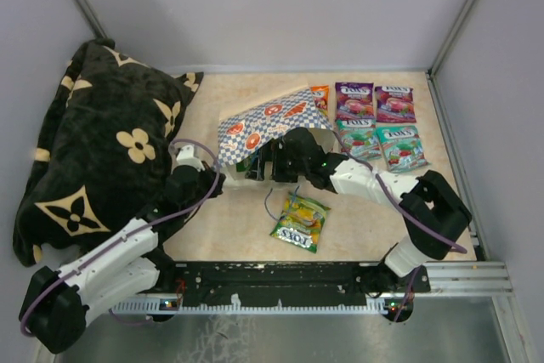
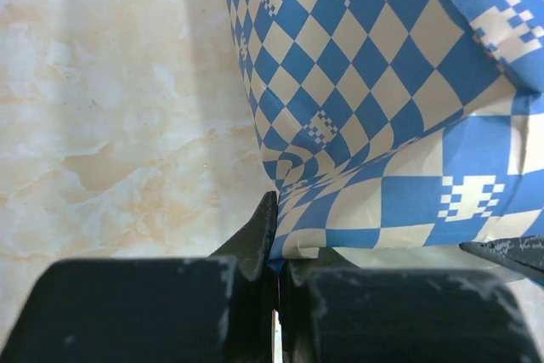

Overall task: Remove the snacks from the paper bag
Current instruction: Adjust the snack in the paper bag.

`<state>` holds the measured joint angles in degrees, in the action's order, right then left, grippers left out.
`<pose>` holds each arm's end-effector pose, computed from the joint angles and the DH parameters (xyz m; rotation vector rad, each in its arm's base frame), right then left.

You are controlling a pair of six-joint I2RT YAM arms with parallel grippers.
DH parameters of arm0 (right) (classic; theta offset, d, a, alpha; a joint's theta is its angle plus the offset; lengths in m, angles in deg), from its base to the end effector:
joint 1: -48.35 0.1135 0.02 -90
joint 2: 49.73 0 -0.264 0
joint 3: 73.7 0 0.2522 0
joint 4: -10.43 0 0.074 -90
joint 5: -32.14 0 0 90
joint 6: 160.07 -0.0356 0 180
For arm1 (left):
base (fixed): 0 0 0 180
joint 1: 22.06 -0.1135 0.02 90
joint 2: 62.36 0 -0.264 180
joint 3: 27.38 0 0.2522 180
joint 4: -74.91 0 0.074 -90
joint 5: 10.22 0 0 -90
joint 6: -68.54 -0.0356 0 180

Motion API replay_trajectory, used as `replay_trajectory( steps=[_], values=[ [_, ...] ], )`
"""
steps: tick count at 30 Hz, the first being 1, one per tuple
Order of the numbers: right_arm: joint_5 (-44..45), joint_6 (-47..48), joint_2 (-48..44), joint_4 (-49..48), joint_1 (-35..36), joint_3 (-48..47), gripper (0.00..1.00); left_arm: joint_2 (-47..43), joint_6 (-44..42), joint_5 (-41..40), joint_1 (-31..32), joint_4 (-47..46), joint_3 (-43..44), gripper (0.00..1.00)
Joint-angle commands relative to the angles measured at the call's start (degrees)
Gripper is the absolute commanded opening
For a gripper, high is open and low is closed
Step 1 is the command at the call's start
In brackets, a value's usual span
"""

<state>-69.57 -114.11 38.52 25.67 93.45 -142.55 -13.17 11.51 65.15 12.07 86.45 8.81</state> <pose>0.2344 0.2455 0.2317 -0.1500 2.3778 1.0496 0.1639 -0.1002 0.2115 -0.1457 2.0141 -0.4996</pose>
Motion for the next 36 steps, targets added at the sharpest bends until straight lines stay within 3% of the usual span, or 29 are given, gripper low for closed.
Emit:
replay_trajectory(
  steps=[1,9,12,16,20,27,32,36],
  values=[
    [-0.9,3.1,-1.8,0.5,-0.6,0.6,0.99,-1.1,-3.3,-9.6,-1.1,7.5,0.5,0.0],
    [4.7,2.5,10.0,4.5,-1.9,-6.9,0.99,-6.9,-0.7,-23.1,-1.1,13.3,3.2,0.0],
    [7.6,3.4,12.9,4.4,-1.9,-9.0,0.92,-7.5,-1.0,-24.3,-1.1,12.5,3.6,0.0],
    [1.0,3.5,11.5,-4.2,-1.9,-7.0,0.79,-5.4,-1.2,-25.7,-1.0,12.2,5.7,0.0],
    [-5.1,3.2,7.0,-7.1,-1.7,-3.5,0.78,-2.7,0.5,-29.1,-0.9,12.2,7.6,0.0],
    [-15.6,2.7,-4.0,4.3,-2.6,-0.2,0.84,6.2,1.7,-39.2,-0.9,12.0,13.7,0.0],
    [-21.1,-1.1,-11.1,16.4,-9.1,1.2,0.92,12.0,0.9,-50.4,-0.9,10.5,16.5,0.0],
    [-9.7,5.0,-11.4,30.4,-10.2,-2.4,0.89,13.8,0.7,-53.6,-0.9,10.3,17.5,0.0]
  ],
)
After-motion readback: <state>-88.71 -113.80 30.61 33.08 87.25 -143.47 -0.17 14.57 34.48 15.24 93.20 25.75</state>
